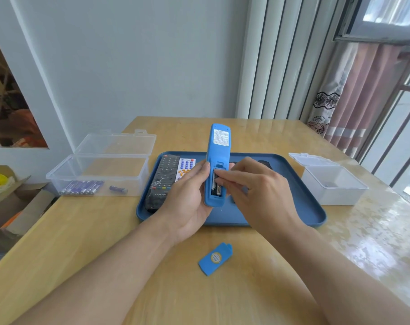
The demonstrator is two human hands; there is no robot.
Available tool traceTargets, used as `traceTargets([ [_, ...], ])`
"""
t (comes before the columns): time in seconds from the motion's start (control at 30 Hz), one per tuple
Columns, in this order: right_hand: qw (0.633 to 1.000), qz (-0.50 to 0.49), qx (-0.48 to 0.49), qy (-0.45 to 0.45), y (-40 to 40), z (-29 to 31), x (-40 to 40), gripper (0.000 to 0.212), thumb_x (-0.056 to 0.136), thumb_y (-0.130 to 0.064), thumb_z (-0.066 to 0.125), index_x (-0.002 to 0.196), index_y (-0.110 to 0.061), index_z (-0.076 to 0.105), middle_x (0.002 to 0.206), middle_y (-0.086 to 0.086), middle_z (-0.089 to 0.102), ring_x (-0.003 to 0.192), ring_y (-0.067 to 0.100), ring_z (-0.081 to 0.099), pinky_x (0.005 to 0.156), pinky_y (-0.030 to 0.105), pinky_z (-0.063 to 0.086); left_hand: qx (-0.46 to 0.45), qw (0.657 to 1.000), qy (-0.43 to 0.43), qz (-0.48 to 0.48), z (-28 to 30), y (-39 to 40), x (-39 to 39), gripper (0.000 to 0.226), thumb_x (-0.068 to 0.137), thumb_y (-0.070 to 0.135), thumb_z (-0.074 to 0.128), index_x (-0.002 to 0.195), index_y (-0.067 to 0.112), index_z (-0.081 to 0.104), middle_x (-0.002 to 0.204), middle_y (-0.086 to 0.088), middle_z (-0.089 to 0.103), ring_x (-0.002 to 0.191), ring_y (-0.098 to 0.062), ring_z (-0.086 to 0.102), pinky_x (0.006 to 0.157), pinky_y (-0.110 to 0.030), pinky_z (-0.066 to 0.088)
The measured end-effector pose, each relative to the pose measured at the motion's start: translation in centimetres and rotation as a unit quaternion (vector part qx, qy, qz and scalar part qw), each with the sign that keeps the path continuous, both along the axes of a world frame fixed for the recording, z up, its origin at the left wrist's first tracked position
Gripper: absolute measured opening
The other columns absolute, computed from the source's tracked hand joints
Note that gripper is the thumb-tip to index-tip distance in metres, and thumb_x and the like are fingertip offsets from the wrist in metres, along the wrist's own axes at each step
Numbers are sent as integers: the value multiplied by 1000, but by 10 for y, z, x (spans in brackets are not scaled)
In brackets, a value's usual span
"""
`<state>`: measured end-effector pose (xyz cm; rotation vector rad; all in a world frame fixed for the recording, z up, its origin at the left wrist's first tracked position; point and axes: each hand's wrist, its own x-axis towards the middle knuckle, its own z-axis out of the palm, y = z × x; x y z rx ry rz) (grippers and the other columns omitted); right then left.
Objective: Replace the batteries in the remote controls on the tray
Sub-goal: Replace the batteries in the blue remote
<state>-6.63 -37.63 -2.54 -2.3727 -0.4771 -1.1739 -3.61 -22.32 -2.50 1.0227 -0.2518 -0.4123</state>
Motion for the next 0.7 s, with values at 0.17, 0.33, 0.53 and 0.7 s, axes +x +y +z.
traceTargets([
  [0.17, 1000, -7, -3, 13, 4, 0, -1, 16, 91, -25, 69, 102, -28, 79, 84, -6, 64, 67, 14, 60, 47, 35, 51, -15, 1000, -17, 7, 1, -1, -1, 35, 109, 24, 38, 134, 15, 61, 115, -5, 73, 95, -12, 71, 76, -23, 58],
  [0.33, 997, 20, 61, 47, 4, 4, -1, 13, 93, -14, 69, 99, -18, 79, 85, -3, 66, 69, 9, 61, 58, 26, 52, 15, 998, -50, 18, -1, -3, -4, 31, 109, 20, 39, 124, 20, 67, 107, -2, 74, 91, -12, 69, 80, -25, 59],
  [0.53, 969, 50, 168, 174, 5, 12, -6, 13, 97, -14, 65, 96, -20, 77, 82, -9, 70, 75, 4, 67, 66, 14, 49, 49, 997, -63, 16, -1, -2, -6, 32, 109, 21, 40, 128, 21, 66, 121, -4, 72, 105, -16, 66, 101, -34, 54],
  [0.7, 945, 60, 218, 238, 6, 14, -8, 12, 98, -13, 62, 94, -19, 72, 79, -13, 74, 72, -1, 70, 66, 12, 52, 61, 996, -62, 15, -2, -4, -6, 31, 109, 22, 41, 129, 24, 65, 121, -5, 72, 109, -18, 65, 108, -38, 49],
])
